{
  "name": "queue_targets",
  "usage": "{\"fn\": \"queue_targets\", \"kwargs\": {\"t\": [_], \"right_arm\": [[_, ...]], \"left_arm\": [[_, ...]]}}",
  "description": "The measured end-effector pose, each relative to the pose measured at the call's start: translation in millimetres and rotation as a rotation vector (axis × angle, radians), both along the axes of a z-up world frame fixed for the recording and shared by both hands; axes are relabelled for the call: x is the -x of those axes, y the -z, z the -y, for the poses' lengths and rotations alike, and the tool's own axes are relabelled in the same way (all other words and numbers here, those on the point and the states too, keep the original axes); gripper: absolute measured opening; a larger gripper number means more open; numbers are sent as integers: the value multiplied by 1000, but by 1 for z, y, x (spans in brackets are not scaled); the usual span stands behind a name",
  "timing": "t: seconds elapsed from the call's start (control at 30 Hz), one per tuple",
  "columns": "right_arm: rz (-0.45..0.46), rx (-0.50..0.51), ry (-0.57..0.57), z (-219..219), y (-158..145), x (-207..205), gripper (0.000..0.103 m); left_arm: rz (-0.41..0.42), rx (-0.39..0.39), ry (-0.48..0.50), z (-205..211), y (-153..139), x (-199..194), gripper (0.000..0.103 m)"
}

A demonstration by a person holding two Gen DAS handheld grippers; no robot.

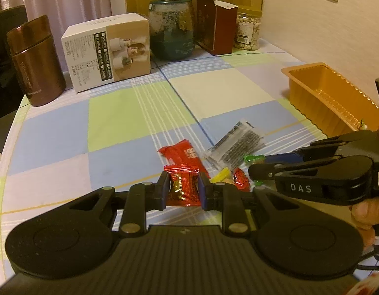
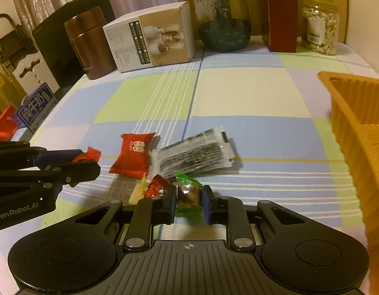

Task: Organize snacks
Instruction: 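Grasp a red-wrapped candy with the left tool while the right tool grasps a green-wrapped candy, then carry both candies over the orange tray and open both tools to release them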

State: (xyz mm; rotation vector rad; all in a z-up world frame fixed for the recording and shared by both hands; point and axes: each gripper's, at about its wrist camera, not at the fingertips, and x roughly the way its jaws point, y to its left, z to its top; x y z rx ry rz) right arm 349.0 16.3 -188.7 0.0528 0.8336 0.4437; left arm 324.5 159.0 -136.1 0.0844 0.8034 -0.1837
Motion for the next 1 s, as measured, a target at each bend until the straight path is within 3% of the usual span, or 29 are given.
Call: {"fn": "queue_targets", "kwargs": {"t": [0.47,1.0], "right_arm": [[140,-36,152,53,-43,27,22],[270,17,330,114,-73,69,22]], "left_arm": [[49,59,56,38,-24,3,22],[122,137,131,103,-57,4,22]]}}
